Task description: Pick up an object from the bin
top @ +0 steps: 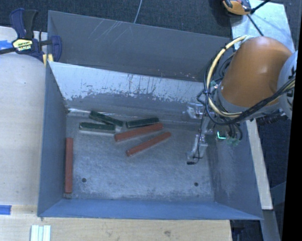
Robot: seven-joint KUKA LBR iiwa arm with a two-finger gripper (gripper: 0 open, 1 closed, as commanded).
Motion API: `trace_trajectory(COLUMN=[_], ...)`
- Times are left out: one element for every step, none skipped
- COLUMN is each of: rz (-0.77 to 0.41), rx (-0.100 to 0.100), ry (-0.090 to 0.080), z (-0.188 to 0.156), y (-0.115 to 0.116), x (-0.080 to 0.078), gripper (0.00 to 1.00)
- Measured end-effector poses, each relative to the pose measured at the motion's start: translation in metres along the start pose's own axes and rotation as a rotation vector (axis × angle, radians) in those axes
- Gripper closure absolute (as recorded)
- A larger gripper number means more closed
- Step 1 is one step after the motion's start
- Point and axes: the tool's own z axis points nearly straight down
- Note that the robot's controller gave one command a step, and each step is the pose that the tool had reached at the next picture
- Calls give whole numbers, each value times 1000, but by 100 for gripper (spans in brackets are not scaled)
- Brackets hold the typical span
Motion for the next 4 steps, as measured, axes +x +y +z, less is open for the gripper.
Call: trace_trajectory(rz=[-1, -62, -124, -233], rx=[0, 3, 0, -1], ry=[-7, -13, -12, -23], z=[-4, 24, 84, 133], y=[0, 23, 37, 74], x=[-2, -10, -19, -50], gripper=[0, 0, 0, 100])
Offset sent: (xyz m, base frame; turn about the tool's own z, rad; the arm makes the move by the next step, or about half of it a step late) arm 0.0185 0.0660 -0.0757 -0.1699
